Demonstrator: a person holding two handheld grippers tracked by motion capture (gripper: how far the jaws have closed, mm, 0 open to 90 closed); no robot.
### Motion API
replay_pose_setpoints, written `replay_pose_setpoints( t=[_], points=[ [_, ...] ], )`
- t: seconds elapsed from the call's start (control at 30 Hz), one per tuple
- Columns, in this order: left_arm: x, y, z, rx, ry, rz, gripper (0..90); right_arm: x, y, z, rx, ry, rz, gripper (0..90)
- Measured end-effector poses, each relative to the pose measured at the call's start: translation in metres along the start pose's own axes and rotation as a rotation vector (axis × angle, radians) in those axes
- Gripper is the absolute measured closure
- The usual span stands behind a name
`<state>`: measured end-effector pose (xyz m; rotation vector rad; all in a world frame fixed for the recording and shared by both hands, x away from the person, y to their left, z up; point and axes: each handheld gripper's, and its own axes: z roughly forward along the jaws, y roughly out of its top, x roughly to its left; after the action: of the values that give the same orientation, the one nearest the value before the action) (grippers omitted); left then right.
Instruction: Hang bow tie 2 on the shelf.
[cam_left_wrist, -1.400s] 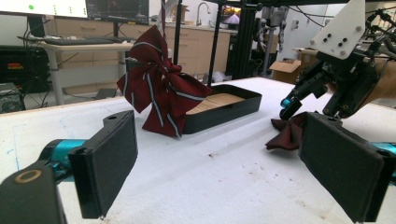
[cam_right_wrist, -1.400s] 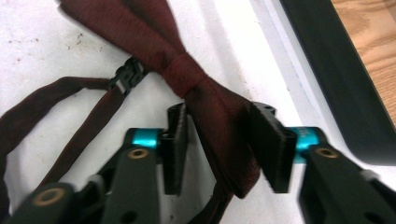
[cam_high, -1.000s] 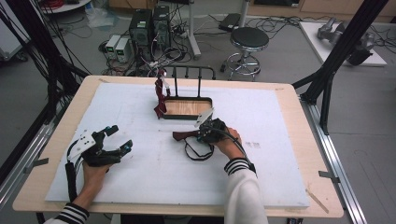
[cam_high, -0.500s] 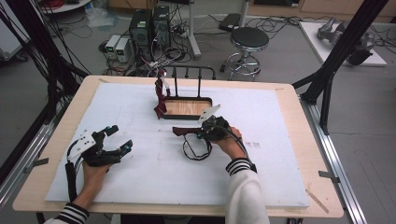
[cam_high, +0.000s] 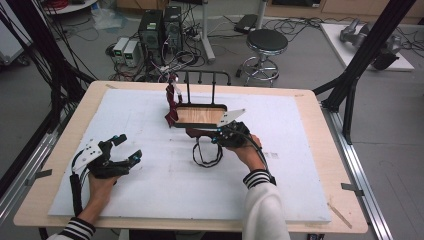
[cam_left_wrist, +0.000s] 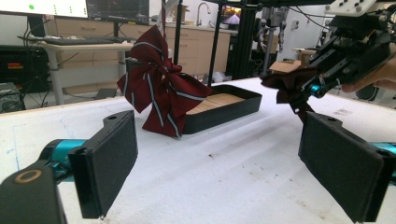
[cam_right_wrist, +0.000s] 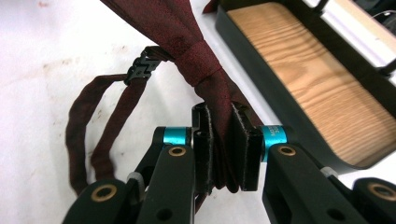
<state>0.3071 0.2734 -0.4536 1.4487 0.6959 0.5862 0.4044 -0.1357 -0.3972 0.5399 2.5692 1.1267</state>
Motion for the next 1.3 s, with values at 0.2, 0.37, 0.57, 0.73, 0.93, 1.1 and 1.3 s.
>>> replay_pose_setpoints(
  t=[0.2, 0.37, 0.57, 0.73, 0.93, 1.1, 1.3],
  points=[
    [0.0, 0.0, 0.0, -0.001, 0.001, 0.0, 12.2, -0.001, 0.002, -0.007, -0.062, -0.019, 0.033, 80.1],
    [0.0, 0.0, 0.0, -0.002, 0.001, 0.0, 12.2, -0.001, 0.003, -0.013, -0.124, -0.03, 0.078, 79.7],
    [0.0, 0.0, 0.0, 0.0, 0.001, 0.001, 12.2, -0.003, 0.004, -0.019, -0.196, -0.065, 0.116, 79.7],
    [0.0, 0.0, 0.0, 0.0, 0.001, 0.001, 12.2, -0.003, 0.005, -0.024, -0.235, -0.1, 0.127, 79.7],
    [0.0, 0.0, 0.0, 0.002, -0.001, 0.004, 12.3, -0.003, 0.007, -0.026, -0.262, -0.132, 0.123, 79.9],
    [0.0, 0.0, 0.0, 0.0, 0.001, 0.0, 12.3, -0.003, 0.009, -0.029, -0.31, -0.172, 0.149, 80.0],
    [0.0, 0.0, 0.0, 0.0, 0.002, -0.001, 12.3, -0.006, 0.011, -0.033, -0.362, -0.227, 0.17, 80.0]
  ],
)
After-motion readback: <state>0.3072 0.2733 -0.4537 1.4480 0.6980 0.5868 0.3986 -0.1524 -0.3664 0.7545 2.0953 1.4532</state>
